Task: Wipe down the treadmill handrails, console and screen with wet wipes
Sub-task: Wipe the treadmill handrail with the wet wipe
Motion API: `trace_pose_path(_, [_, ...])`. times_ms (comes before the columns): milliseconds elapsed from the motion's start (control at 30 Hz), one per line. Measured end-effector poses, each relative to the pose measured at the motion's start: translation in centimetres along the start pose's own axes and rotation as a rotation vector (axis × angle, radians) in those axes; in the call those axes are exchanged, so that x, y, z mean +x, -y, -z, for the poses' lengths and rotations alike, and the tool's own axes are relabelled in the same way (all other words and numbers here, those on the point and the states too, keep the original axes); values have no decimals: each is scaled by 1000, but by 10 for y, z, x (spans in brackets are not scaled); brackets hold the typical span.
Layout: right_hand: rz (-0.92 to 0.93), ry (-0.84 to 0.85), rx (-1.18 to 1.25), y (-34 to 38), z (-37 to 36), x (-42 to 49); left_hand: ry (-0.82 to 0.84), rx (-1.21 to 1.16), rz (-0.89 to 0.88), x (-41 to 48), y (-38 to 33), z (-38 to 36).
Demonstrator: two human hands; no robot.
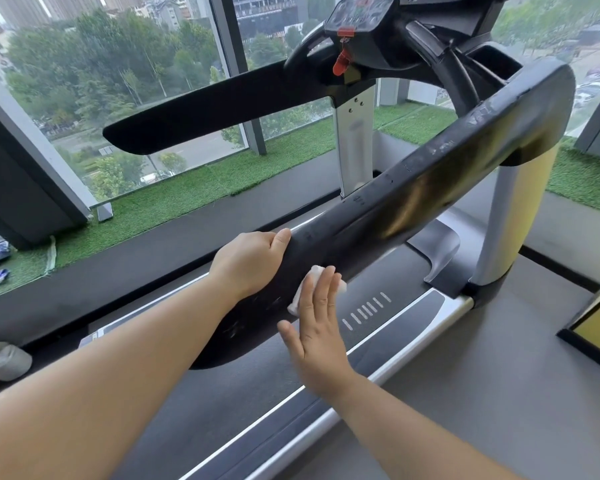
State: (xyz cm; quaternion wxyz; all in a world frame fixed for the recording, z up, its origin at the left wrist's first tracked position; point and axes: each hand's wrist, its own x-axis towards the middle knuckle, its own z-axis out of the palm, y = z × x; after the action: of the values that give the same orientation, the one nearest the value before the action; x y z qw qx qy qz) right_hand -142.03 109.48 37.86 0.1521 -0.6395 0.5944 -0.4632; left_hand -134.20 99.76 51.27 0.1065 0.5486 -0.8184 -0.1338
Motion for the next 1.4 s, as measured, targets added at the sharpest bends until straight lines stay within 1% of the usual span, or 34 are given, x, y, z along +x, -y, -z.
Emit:
trace_pose_path(33, [25,-1,-42,-7,1,1,2,-3,3,0,0,0])
trace_pose_path(100, [19,-79,-79,-19,12,14,5,-5,4,-2,-1,1])
trace_pose_path(133, [-30,-131,-42,-22,21,24,7,-6,5,-2,-1,2])
trace_pose_path(233, [-253,-282,192,-24,47,56,21,-12,10,-3,-1,3])
trace_pose_path(267, [-290,-309,215,-22,51,60,22,-12,11,-4,-1,3])
trace_pose_path(300, [-287,-307,187,-16,50,61,22,-12,10,-4,-1,3])
trace_pose_path(333, [-241,-283,115,-10,46,56,20,-12,10,-3,-1,3])
trace_pose_path(433, [-12,-138,-120,2,16,27,3,-4,8,-2,-2,2])
trace_pose_path(467, [46,-113,-185,0,10,19,0,-3,9,-1,-2,1])
trace_pose_path(533, [134,-128,-300,-14,12,19,-1,-5,10,-2,-2,1])
trace_pose_path(567, [146,-151,-337,-21,19,23,2,-3,10,-2,-2,1])
trace_pose_path(600, [112,-171,-332,-28,28,29,5,-1,9,-3,-2,2])
trace_pose_path(700, [-148,-210,-117,-32,50,51,15,-5,8,-4,-1,2])
trace_pose_path(767, [-192,-237,-12,-19,47,53,9,-6,6,-4,-1,2])
trace_pose_path(833, [-105,-179,-24,-3,33,43,-4,0,7,-3,-2,2])
trace_pose_path(900, [52,-117,-135,0,17,27,-12,1,7,-2,-2,1])
trace_pose_path(967, [166,-115,-236,-13,14,22,-15,4,8,-3,-3,1])
trace_pose_path(1000, [187,-129,-261,-21,18,25,-13,8,7,-3,-3,1])
trace_pose_path(1033, [169,-150,-257,-28,23,30,-9,10,4,-3,-2,1])
trace_pose_path(1067, [93,-173,-203,-33,31,36,-5,9,2,-3,-2,1])
trace_pose_path(1100, [-38,-198,-89,-35,38,43,-2,7,1,-3,-2,1])
trace_pose_path(1167, [-300,-289,213,-31,48,56,0,3,0,-3,-1,1])
trace_pose_path(1200, [-381,-329,320,-24,48,59,-1,2,0,-3,-1,0])
trace_pose_path(1267, [-422,-319,429,-2,37,52,-3,-1,0,-3,-1,0])
trace_pose_path(1367, [-327,-219,499,23,5,21,-20,0,-11,-2,-1,0])
trace_pose_path(1400, [-315,-209,510,27,0,15,-23,3,-12,-2,-1,0])
